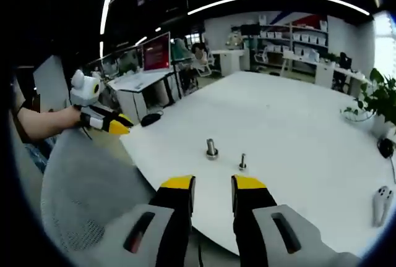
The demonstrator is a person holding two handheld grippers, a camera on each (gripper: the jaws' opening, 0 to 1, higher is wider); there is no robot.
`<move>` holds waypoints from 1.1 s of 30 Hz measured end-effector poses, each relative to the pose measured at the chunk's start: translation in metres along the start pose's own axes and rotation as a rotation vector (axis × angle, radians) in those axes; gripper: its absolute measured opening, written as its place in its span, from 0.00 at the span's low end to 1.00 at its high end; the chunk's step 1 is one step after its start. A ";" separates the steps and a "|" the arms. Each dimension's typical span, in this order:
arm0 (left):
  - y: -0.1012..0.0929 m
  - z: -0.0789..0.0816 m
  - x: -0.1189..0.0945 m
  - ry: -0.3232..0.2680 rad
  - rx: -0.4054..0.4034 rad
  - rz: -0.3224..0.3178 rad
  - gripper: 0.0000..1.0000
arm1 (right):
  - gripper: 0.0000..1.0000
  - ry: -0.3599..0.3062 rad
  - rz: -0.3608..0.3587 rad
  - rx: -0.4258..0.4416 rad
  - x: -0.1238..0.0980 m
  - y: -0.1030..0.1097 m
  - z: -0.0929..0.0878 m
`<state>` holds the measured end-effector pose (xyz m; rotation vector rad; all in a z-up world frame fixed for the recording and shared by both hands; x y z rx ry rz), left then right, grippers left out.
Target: Place the washer onto the threaded stud by aligning its center hole with the stud, sliding it down to the base, and recovering from edge contact or off-axis alignment until the washer reaches the visible bottom stop.
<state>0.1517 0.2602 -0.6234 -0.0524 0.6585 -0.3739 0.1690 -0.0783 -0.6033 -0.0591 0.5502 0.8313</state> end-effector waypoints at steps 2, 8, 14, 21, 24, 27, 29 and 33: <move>0.000 0.003 -0.005 -0.034 -0.013 0.020 0.28 | 0.29 0.014 -0.008 -0.003 -0.002 0.002 -0.002; -0.001 0.002 -0.005 -0.031 -0.001 0.065 0.29 | 0.33 0.018 0.010 0.055 -0.007 0.000 -0.011; 0.007 0.000 -0.006 -0.041 -0.011 0.105 0.28 | 0.36 0.046 0.047 -0.035 -0.001 0.010 -0.016; 0.012 -0.002 -0.007 -0.031 -0.012 0.140 0.27 | 0.35 0.012 0.055 -0.036 -0.008 0.017 -0.018; 0.011 -0.002 -0.007 -0.022 0.009 0.146 0.27 | 0.35 0.021 0.090 -0.049 -0.004 0.020 -0.019; 0.012 0.000 -0.007 -0.034 0.016 0.150 0.27 | 0.34 0.012 0.101 -0.044 -0.002 0.019 -0.019; 0.012 0.000 -0.009 -0.044 -0.001 0.153 0.27 | 0.34 0.006 0.100 -0.023 -0.003 0.018 -0.020; 0.012 -0.001 -0.008 -0.046 0.027 0.165 0.27 | 0.34 0.015 0.098 -0.032 -0.002 0.020 -0.022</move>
Point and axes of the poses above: the point that each gripper's makers call its tool centre point, and the gripper's own axes: x roughly forward along the fingers, y roughly to its left, z roughly out of its top, the point moved 8 cm from there along -x, roughly backward along the fingers, and after that the axes turned 5 degrees about z, right-handed, at the moved point
